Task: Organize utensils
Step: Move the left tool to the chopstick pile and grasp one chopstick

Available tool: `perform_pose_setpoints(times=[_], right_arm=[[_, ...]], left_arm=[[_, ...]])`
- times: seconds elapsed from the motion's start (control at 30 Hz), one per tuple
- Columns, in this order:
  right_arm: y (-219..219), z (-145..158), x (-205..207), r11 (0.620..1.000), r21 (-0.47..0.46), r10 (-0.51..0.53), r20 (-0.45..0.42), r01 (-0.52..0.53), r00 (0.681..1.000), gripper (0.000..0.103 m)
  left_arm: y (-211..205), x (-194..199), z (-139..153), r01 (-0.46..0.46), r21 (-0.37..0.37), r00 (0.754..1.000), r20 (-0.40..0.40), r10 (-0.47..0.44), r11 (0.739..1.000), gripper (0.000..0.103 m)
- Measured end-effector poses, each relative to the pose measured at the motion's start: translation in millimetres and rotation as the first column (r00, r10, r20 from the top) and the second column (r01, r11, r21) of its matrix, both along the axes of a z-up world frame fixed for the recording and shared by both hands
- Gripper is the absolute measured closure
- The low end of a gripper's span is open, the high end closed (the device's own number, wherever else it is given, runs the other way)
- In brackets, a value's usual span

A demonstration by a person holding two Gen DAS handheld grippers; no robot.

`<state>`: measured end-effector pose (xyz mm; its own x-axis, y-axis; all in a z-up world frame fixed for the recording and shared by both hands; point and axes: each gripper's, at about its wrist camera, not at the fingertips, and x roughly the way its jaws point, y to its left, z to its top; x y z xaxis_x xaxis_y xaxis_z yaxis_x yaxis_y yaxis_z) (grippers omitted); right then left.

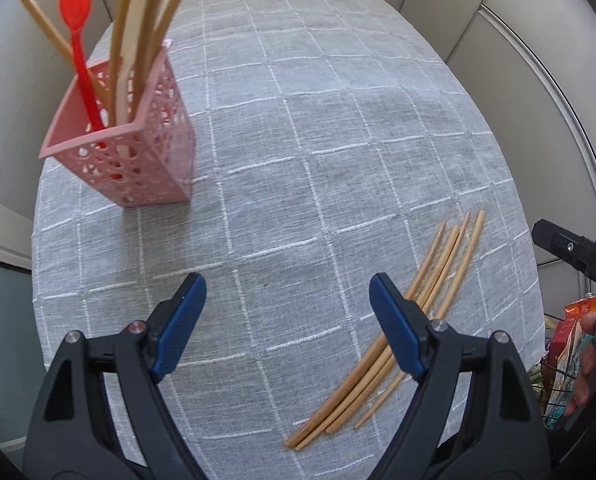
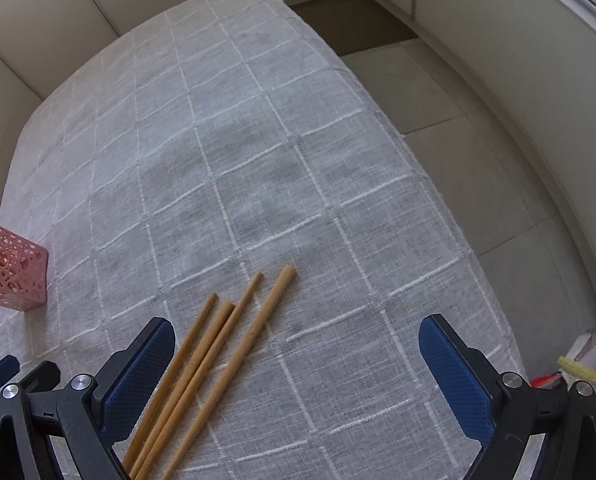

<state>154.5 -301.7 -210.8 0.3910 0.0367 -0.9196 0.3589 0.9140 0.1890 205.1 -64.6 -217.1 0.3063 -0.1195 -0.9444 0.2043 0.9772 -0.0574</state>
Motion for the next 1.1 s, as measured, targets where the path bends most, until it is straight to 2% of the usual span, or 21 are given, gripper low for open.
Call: perform_pose_setpoints(times=[0.17, 0.2, 0.27, 0.33, 0.4, 0.53, 0.8, 0.97, 1.03, 1.1], right_arm=[[-15.1, -17.1, 5.3, 0.999, 0.047, -0.003, -0.073, 0.007, 0.997, 0.002], [-18.3, -20.9, 5.6, 0.998, 0.055, -0.010, -0.087, 0.015, 0.996, 0.003], [-25.7, -25.3, 5.3, 0.997, 0.072, -0.027, -0.104, 0.035, 0.994, 0.002], [-31.8, -27.9, 4.5, 0.995, 0.088, -0.041, -0.111, 0.051, 0.993, 0.002], [-36.6, -28.8, 2.5, 0.993, 0.102, -0.050, -0.117, 0.062, 0.992, 0.002], [-43.3, -30.9, -0.2, 0.989, 0.131, -0.054, -0.124, 0.071, 0.991, 0.002], [-45.2, -33.6, 0.6, 0.987, 0.141, -0.053, -0.135, 0.072, 0.989, 0.002], [-39.7, -38.0, 4.7, 0.989, 0.136, -0.045, -0.147, 0.065, 0.988, 0.002], [-37.1, -40.6, 6.5, 0.989, 0.131, -0.043, -0.153, 0.064, 0.987, 0.002], [-34.4, -43.1, 8.9, 0.989, 0.130, -0.045, -0.156, 0.066, 0.987, 0.003]], left_arm=[[-30.2, 14.9, -13.1, 0.076, -0.074, 0.996, -0.046, -0.079, 0.994, 0.020], [-37.6, 16.7, -15.6, 0.092, -0.095, 0.994, -0.051, -0.097, 0.991, 0.023], [-50.7, 20.7, -19.1, 0.119, -0.140, 0.990, -0.055, -0.128, 0.983, 0.035], [-62.5, 25.5, -24.7, 0.142, -0.170, 0.985, -0.070, -0.156, 0.975, 0.058], [-75.0, 27.7, -31.3, 0.160, -0.197, 0.979, -0.095, -0.181, 0.967, 0.071], [-92.4, 28.4, -38.5, 0.202, -0.208, 0.967, -0.112, -0.228, 0.957, 0.081], [-116.6, 23.3, -47.0, 0.259, -0.122, 0.955, -0.114, -0.273, 0.958, 0.087], [-121.6, 26.1, -48.2, 0.231, -0.076, 0.967, -0.091, -0.237, 0.970, 0.093], [-118.9, 28.3, -46.1, 0.205, 0.013, 0.977, -0.060, -0.204, 0.979, 0.095], [-110.7, 31.8, -44.1, 0.177, 0.058, 0.984, -0.047, -0.174, 0.983, 0.095]])
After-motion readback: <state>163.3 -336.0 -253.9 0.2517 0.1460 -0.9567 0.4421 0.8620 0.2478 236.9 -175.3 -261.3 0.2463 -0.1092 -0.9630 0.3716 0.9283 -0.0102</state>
